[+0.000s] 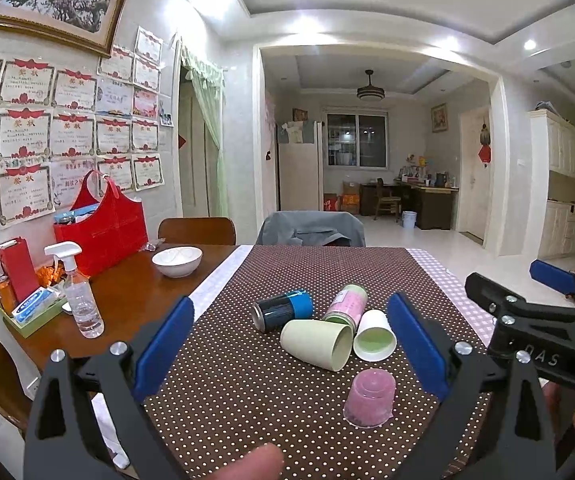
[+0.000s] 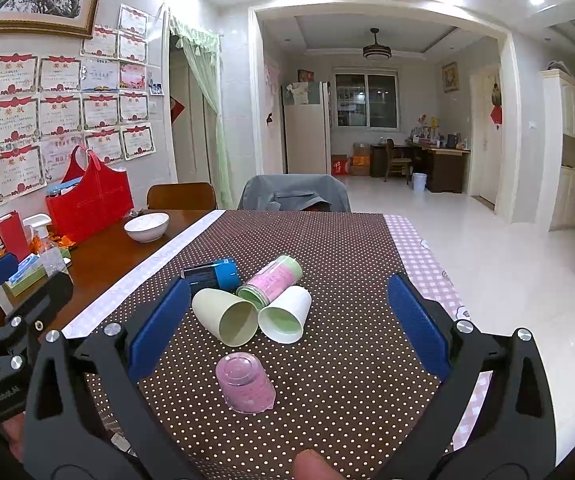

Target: Flip cup upside down

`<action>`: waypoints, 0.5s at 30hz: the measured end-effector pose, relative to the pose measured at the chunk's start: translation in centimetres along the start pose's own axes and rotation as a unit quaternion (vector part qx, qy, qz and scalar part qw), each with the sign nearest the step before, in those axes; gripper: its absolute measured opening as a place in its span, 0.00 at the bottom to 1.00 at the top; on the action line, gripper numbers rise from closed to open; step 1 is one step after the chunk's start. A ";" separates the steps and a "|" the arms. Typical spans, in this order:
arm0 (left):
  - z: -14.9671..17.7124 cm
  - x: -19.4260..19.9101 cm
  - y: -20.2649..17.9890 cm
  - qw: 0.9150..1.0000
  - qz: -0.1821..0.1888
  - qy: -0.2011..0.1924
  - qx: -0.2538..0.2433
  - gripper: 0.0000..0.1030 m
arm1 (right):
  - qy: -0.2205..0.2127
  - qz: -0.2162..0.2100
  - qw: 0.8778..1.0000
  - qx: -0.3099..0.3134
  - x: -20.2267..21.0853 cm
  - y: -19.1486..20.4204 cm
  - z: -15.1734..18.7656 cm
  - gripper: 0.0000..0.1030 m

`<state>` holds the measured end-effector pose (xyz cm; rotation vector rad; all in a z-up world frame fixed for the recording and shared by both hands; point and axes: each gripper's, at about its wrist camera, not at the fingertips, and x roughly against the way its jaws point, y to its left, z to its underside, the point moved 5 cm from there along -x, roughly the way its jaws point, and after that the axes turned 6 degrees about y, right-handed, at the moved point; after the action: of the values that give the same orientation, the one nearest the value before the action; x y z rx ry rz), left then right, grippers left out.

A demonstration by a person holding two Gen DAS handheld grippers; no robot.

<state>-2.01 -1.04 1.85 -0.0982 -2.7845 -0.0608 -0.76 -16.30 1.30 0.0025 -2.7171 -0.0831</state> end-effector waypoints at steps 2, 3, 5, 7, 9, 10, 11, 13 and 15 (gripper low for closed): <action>0.1 -0.1 0.0 1.000 0.002 0.002 0.000 0.93 | 0.002 0.000 1.000 0.000 -0.2 0.0 0.1 0.94; 0.1 -0.2 0.1 1.000 0.004 0.001 0.001 0.94 | 0.003 -0.001 1.000 0.000 -0.3 0.0 0.1 0.94; 0.2 -0.2 0.1 1.000 0.004 0.000 0.002 0.95 | 0.006 -0.001 1.000 0.000 -0.4 0.0 0.2 0.94; 0.3 -0.1 0.2 1.000 0.000 -0.003 0.004 0.96 | 0.008 -0.002 1.000 -0.001 -0.6 0.0 0.3 0.94; 0.3 -0.2 0.3 1.000 -0.002 -0.001 0.007 0.96 | 0.011 -0.003 1.000 -0.003 -0.8 -0.1 0.4 0.94; 0.2 -0.2 0.3 1.000 -0.003 -0.001 0.008 0.96 | 0.012 -0.003 1.000 -0.004 -0.9 -0.1 0.4 0.94; 0.2 -0.3 0.4 1.000 -0.006 0.000 0.008 0.96 | 0.013 -0.003 1.000 -0.003 -0.9 -0.1 0.5 0.94; 0.3 -0.5 0.5 1.000 -0.012 0.002 0.008 0.96 | 0.013 -0.003 1.000 -0.002 -0.9 0.0 0.5 0.94; 0.3 -0.5 0.6 1.000 -0.015 0.003 0.009 0.96 | 0.014 -0.004 1.000 -0.002 -0.9 0.0 0.5 0.94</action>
<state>-1.56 -0.44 1.44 -0.0512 -2.7798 -0.0423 -0.12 -16.26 0.47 0.0125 -2.6899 -0.0903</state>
